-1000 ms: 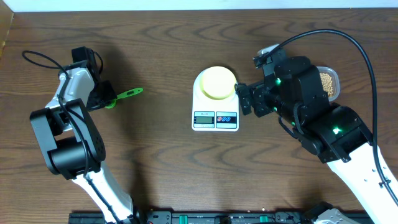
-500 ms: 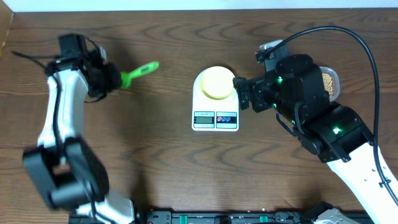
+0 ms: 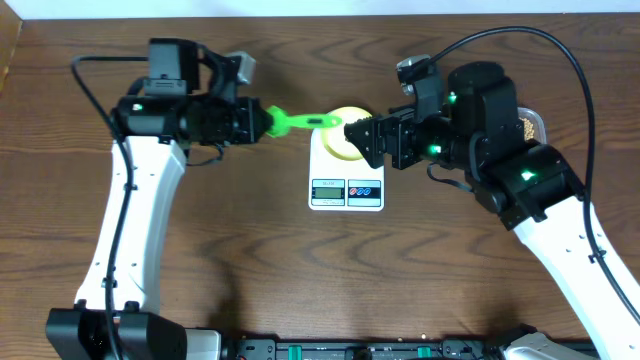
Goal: Scoop item into bowl and weigh 50g on scale
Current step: 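Lift the green scoop with the left gripper and hand it to the right gripper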
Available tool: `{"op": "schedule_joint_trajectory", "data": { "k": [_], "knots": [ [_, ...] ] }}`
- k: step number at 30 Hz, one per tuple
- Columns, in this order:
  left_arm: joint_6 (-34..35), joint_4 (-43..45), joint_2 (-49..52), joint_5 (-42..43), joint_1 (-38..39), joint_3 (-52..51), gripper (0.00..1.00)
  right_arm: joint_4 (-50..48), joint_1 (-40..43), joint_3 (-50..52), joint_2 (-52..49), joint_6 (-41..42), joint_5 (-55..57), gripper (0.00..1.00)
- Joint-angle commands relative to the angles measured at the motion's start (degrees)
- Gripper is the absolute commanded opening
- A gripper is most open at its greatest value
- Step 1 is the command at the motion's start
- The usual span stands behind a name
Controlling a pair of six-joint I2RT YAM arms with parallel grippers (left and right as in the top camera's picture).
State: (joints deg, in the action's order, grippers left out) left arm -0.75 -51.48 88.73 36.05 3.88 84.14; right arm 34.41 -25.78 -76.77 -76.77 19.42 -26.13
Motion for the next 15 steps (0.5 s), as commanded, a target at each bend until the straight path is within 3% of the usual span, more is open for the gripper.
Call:
{"op": "schedule_joint_trajectory", "data": {
  "k": [1,15],
  "knots": [
    [-2.23,-0.59,0.22,3.72,3.69,0.09,0.07,-0.17,1.68,-0.7,0.26,0.9,-10.34,0.89],
    [-0.87,4.11,0.22,6.97,9.22,0.09,0.07,1.64,1.79,-0.68,0.24,3.3,-14.47,0.77]
  ]
}}
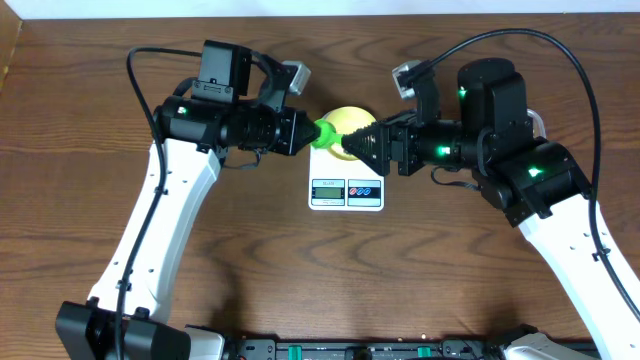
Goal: Scoop item into bowl and weigh 50g on scale
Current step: 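Lift the green scoop with the left gripper and hand it to the right gripper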
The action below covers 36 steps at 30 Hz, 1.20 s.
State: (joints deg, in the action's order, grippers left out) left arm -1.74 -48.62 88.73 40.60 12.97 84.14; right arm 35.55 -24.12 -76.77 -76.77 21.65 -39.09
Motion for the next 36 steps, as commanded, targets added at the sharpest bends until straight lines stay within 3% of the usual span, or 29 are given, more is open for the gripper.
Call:
{"op": "schedule_joint_trajectory", "data": {
  "k": [1,19,36],
  "knots": [
    [0.13,1.79,0.22,2.43,0.13,0.09,0.07,0.5,0.13,-0.68,0.24,1.07,-1.31,0.75],
    [0.72,4.2,0.22,5.51,0.13,0.09,0.07,0.59,0.09,-0.7,-1.88,3.19,1.14,0.26],
    [0.68,4.17,0.22,6.73,0.13,0.09,0.07,-1.77,0.02,-0.7,-1.99,3.15,1.27,0.12]
  ]
}}
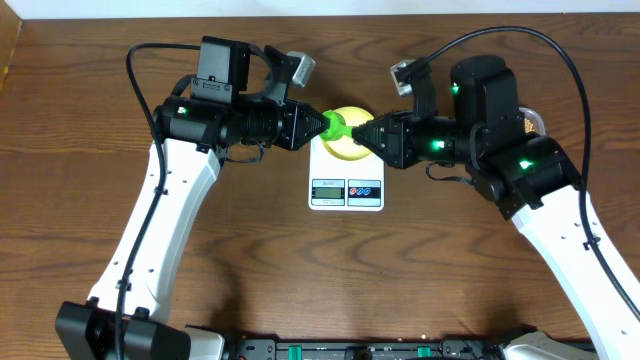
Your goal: Scoop item into bowl and weigh 50g on scale
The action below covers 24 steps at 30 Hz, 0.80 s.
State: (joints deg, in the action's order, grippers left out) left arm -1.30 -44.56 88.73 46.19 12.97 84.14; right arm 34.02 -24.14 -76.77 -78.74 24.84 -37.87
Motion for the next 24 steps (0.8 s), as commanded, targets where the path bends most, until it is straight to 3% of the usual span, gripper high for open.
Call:
{"op": "schedule_joint_trajectory", "data": {
  "k": [1,2,7,8,10,14,17,19,24],
  "knots": [
    [0.24,0.11,0.22,1.14,0.13,0.09,0.07,-0.22,0.04,-0.7,-0.02,-0.07,0.04,0.09],
    [0.24,0.09,0.22,1.14,0.13,0.09,0.07,-0.22,0.04,-0.68,-0.02,-0.07,0.28,0.01],
    [0.24,0.11,0.22,0.92,0.13,0.09,0.07,0.09,0.04,-0.68,-0.02,-0.02,1.73,0.01],
    [0.22,0.11,0.22,0.72,0.13,0.09,0.14,0.22,0.04,-0.68,-0.02,-0.02,2.23,0.01],
    [0.0,0.15,0.22,0.72,0.13,0.09,0.38,0.76,0.04,-0.68,-0.02,-0.02,3.96,0.01],
    [0.07,0.37,0.02,0.72,0.13,0.13,0.63,3.61,0.04,-0.68,-0.02,0.0,12.02,0.01],
    [1.77,-0.81,-1.05,-2.51,0.22,0.13,0.64,6.47,0.04,-0.7,-0.02,-0.02,22.95,0.01],
    [1.73,-4.31,-2.32,-9.94,1.07,0.13,0.64,8.7,0.22,-0.7,-0.02,-0.02,32.2,0.01],
    [-1.95,-13.9,-2.43,-16.35,5.86,-0.28,0.64,14.19,1.66,-0.72,0.0,0.94,47.06,0.01]
  ]
}}
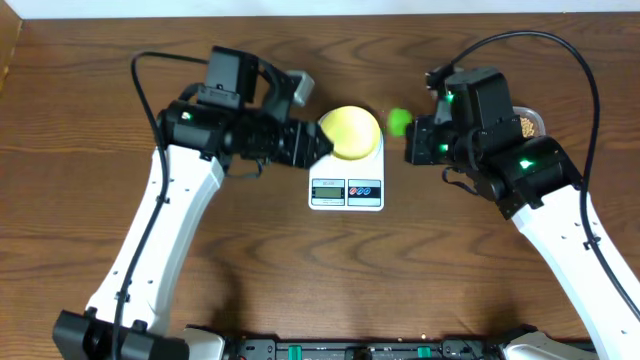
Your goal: Scoop item into bowl and weigh 50g on scale
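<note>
A yellow-green bowl [350, 131] stands on the white scale [346, 190] at the table's middle. My left gripper [318, 144] sits just left of the bowl's rim, open with nothing in it. Right of the scale, my right gripper [409, 137] is shut on the green scoop [399, 121]. Only the scoop's rounded green end shows past the fingers, clear of the bowl. The bowl's inside looks plain yellow.
A small container of brownish grains [528, 124] sits at the far right, mostly hidden behind the right arm. The scale's display and buttons face the table's front edge. Brown wooden table all around.
The two grippers were tip to tip over the bowl with the scoop between them. Now the right gripper has drawn back right with the scoop, and the left sits left of the bowl.
At first the left gripper held the green scoop left of the bowl, its handle pointing at the right gripper. Then both grippers met over the bowl with the scoop between them. By now the scoop has passed into the right gripper and the arms have parted.
</note>
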Available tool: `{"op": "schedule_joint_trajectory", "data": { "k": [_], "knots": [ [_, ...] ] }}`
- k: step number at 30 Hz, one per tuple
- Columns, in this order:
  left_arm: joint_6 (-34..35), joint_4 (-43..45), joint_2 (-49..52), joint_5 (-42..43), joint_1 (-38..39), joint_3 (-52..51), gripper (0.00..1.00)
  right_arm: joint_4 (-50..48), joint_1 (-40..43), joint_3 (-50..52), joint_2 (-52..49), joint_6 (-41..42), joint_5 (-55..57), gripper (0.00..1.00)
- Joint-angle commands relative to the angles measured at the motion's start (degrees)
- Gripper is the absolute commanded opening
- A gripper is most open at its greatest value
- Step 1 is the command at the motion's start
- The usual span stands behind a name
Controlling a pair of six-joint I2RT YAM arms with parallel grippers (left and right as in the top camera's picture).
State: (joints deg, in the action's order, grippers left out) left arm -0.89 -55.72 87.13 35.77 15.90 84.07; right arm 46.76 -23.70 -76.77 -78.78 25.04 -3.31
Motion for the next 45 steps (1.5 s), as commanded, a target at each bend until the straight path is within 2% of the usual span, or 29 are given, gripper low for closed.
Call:
{"op": "schedule_joint_trajectory", "data": {
  "k": [1,9,21,31,45],
  "knots": [
    [-2.36,-3.85,-0.7,-7.19,4.26,-0.79,0.64,2.05,1.55,-0.72,0.04,1.29,13.6,0.01],
    [-2.38,-2.75,1.49,-8.0,12.41,-5.86,0.64,3.45,5.4,-0.72,0.04,2.6,15.85,0.01],
    [-3.82,8.66,19.21,-9.01,20.57,-7.78,0.64,8.57,9.27,-0.72,0.04,2.32,15.82,0.01],
    [-3.58,17.86,24.24,-22.03,21.68,-7.78,0.64,11.39,9.25,-0.72,0.13,1.44,14.95,0.01],
    [-0.94,18.73,24.48,-22.32,21.81,-8.11,0.64,11.28,9.27,-0.81,1.6,1.03,15.02,0.01]
  ]
}}
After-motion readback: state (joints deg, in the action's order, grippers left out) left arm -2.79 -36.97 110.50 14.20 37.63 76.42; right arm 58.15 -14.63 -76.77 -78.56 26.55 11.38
